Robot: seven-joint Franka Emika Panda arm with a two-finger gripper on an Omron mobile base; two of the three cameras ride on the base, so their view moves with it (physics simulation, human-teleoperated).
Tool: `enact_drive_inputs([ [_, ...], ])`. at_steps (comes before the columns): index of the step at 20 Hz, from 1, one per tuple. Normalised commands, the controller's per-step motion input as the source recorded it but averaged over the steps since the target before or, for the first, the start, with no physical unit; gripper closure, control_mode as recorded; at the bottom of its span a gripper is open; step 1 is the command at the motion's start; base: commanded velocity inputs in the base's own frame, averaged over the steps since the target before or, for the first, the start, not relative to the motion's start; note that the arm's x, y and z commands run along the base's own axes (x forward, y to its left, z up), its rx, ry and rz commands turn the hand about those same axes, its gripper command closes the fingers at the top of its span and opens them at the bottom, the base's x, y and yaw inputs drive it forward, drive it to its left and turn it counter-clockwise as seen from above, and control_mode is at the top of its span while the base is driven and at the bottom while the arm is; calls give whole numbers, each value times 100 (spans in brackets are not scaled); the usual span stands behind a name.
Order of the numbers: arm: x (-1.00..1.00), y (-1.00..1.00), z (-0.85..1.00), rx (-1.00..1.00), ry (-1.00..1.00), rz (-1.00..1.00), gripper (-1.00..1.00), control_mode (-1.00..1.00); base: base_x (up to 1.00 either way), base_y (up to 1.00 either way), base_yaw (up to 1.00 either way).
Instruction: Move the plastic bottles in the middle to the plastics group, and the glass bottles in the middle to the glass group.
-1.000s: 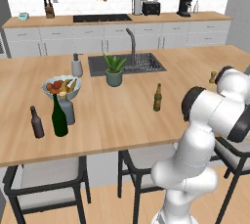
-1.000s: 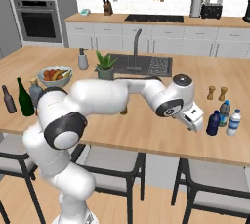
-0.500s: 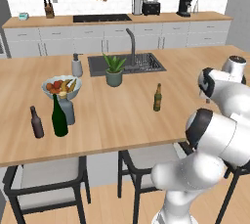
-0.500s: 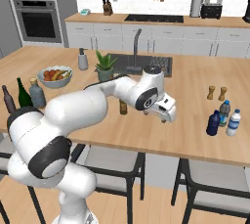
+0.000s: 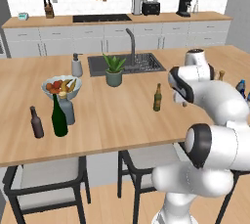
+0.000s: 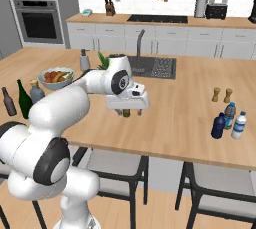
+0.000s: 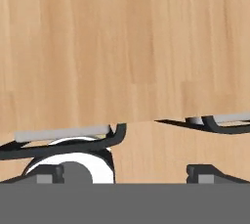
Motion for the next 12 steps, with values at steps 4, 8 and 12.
enact_drive_inputs([
  [4,48,100,0,-1,5,36,-100,-100,0,0,0],
  [8,51,100,-22,0,0,37,-100,-100,0,0,0],
  [12,62,83,-39,4,-7,22,-100,-100,0,0,0],
])
